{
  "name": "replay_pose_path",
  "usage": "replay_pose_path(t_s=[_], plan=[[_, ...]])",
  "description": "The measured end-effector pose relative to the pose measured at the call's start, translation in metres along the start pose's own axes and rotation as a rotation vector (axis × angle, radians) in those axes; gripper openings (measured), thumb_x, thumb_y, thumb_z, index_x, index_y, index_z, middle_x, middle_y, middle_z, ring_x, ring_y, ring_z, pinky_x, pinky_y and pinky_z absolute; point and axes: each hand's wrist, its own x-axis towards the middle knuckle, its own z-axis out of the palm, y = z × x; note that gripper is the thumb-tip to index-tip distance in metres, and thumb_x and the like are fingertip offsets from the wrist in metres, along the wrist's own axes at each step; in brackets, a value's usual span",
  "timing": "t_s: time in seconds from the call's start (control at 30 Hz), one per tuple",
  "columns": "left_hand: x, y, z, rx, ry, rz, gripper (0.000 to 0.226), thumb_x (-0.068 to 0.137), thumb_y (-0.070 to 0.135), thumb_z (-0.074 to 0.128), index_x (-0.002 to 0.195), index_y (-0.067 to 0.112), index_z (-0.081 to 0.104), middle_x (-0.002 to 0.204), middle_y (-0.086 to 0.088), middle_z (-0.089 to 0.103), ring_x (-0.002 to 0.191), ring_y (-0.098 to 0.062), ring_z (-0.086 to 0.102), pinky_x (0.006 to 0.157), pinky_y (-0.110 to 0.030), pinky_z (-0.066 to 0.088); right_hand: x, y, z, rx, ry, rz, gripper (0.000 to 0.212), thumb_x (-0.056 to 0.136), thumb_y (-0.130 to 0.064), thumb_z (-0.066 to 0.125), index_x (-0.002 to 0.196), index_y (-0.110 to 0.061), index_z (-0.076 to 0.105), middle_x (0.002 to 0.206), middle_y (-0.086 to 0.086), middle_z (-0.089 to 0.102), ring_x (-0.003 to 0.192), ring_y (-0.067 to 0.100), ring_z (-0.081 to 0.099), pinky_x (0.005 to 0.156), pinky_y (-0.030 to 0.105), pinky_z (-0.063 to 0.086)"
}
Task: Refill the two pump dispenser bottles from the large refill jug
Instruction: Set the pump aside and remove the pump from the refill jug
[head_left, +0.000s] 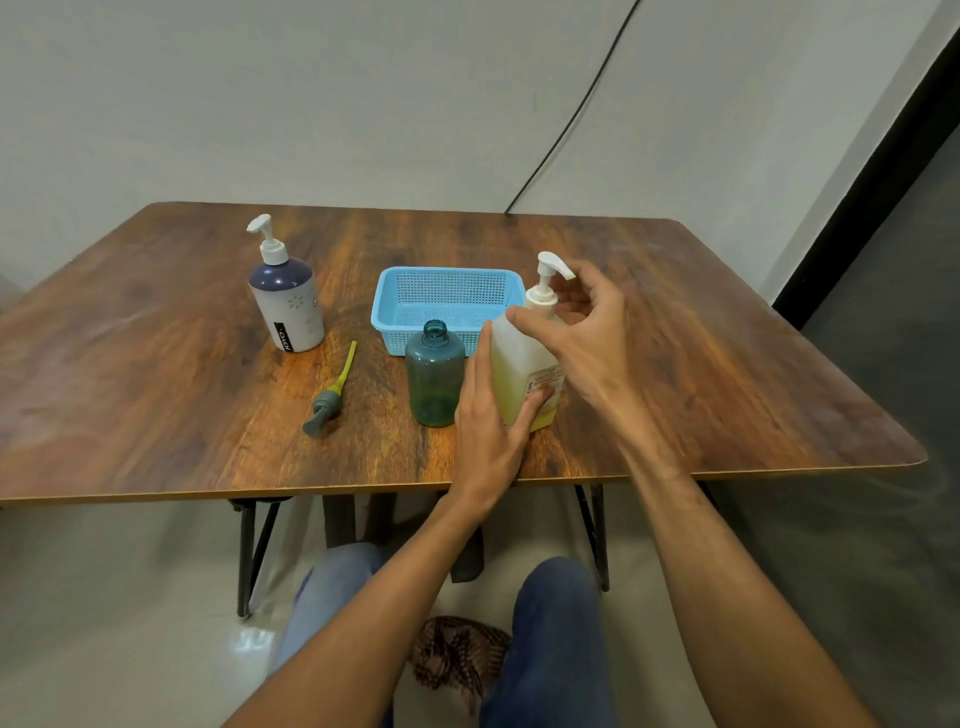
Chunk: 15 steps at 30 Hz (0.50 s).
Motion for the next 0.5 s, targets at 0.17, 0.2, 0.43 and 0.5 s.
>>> replay_pose_path(t_s=[0.17,0.2,0.43,0.5], plan=[[0.000,-0.002,0.001,-0.016,0.003,-0.002,0.089,0.093,0.045,0.069,0.162,0.029,0.015,0.160,0.018,0.030,0.149,0.000,0.030,0.121,-0.033,0.035,-0.001,0.006,0.002,0.030,0.056,0.011,0.036,0.068,-0.022,0.089,0.098,-0.012,0.073,0.091,-0.001,0.072,0.078,0.003,0.064,0.069,0.019,0.052],[0.000,-0.002,0.001,-0.021,0.004,-0.002,0.089,0.093,0.046,0.069,0.162,0.030,0.015,0.160,0.019,0.029,0.149,-0.001,0.030,0.121,-0.034,0.035,0.000,0.007,0.001,0.033,0.047,0.015,0.035,0.069,-0.019,0.088,0.101,-0.012,0.074,0.092,-0.003,0.073,0.077,0.000,0.064,0.069,0.017,0.051],[-0.002,-0.004,0.003,-0.050,0.004,-0.017,0.091,0.093,0.044,0.070,0.163,0.030,0.013,0.163,0.019,0.027,0.150,-0.002,0.030,0.119,-0.041,0.039,0.005,0.009,-0.011,0.125,-0.053,0.005,0.048,0.070,-0.013,0.083,0.114,-0.021,0.066,0.097,-0.011,0.074,0.091,0.004,0.069,0.078,0.023,0.055],[-0.001,-0.004,0.003,-0.059,0.001,-0.021,0.091,0.093,0.044,0.070,0.163,0.031,0.013,0.163,0.018,0.026,0.150,-0.002,0.029,0.120,-0.042,0.039,0.005,0.011,-0.011,0.083,-0.010,-0.008,0.052,0.066,-0.026,0.091,0.110,-0.020,0.064,0.100,-0.006,0.073,0.091,0.006,0.068,0.077,0.021,0.054]])
